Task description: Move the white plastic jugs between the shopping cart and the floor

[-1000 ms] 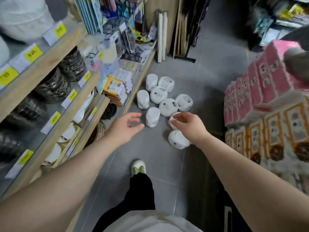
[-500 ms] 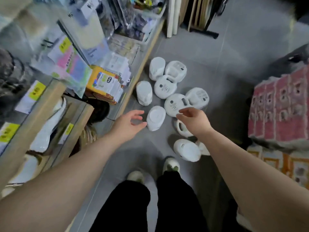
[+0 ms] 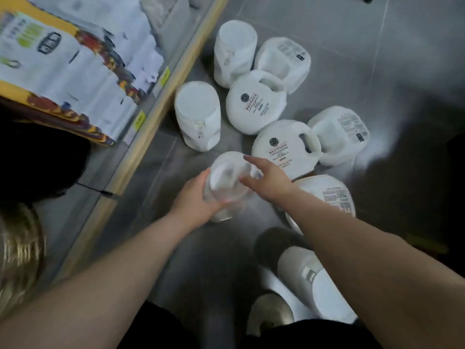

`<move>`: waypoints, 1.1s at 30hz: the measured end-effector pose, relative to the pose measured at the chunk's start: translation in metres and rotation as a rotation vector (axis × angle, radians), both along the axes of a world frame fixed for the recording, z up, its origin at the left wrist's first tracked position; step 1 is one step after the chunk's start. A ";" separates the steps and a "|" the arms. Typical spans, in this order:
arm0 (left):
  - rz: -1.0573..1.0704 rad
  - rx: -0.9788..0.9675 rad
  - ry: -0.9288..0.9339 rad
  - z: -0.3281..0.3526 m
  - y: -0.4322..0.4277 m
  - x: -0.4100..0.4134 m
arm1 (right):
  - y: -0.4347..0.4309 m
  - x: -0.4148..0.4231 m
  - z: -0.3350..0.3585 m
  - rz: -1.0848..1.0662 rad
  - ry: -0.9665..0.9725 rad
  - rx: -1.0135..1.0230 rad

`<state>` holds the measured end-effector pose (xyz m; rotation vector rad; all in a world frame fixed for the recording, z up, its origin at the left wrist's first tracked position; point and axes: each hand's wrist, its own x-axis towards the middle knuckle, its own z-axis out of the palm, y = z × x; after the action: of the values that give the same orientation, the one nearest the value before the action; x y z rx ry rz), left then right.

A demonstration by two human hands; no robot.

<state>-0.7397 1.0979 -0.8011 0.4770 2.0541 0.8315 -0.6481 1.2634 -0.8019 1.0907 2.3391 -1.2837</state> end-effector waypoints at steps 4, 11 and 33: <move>0.005 -0.018 0.008 -0.055 0.012 -0.006 | 0.010 -0.020 -0.066 0.049 0.027 -0.013; 0.182 0.172 -0.167 -0.081 0.009 -0.004 | 0.010 -0.019 -0.088 -0.304 0.148 -0.468; 0.194 0.312 -0.036 0.450 -0.130 -0.004 | -0.121 -0.013 0.446 -0.265 0.334 -0.547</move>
<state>-0.7436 0.9679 -0.3510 0.4309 1.9666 1.2787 -0.6616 1.1421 -0.3555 1.0786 1.8803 -2.1823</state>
